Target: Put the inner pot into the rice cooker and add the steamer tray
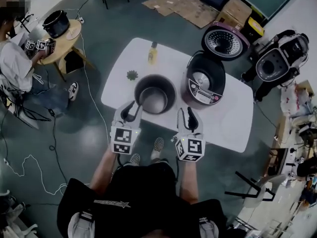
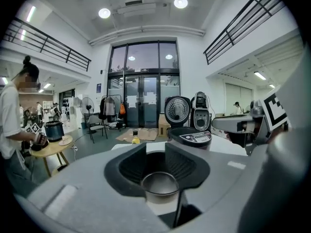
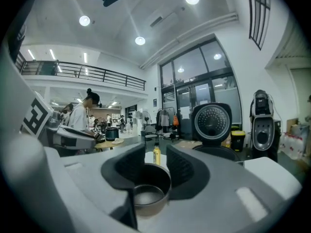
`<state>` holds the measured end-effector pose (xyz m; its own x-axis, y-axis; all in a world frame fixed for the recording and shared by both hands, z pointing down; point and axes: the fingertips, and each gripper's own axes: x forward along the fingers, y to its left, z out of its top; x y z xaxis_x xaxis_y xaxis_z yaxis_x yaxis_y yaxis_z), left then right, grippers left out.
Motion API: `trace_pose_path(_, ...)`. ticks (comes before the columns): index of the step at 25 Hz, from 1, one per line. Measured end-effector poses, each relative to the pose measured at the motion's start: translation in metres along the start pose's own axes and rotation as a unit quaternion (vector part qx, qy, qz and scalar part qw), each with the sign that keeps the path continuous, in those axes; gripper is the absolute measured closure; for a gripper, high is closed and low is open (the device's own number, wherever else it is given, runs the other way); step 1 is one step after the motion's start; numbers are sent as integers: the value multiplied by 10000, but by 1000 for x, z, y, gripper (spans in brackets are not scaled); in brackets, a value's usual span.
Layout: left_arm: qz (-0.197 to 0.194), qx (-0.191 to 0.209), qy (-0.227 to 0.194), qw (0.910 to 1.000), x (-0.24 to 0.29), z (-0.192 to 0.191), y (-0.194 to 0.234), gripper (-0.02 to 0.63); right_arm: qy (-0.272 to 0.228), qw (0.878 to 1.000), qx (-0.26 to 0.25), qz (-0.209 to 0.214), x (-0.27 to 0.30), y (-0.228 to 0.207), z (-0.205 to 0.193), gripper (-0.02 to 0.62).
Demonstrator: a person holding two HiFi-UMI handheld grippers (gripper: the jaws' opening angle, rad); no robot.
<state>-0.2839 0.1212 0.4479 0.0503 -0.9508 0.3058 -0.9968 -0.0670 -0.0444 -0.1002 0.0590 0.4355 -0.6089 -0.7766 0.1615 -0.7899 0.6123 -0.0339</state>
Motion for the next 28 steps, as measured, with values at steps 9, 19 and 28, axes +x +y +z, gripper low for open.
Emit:
trace_pose_path(9,274,-431,531,9973,34,-34,11,348,527,9969,325,493,44,-7,-40,362)
trace_pose_path(19,458,-504,1238,9900,64,-88,15,350,1162,9888,605,712,80,-19,-97,362)
trace_pose_path(28,594,-734,1676,9813,89,-133,22,350,1701,9782,771,907,108,-22,-149,362)
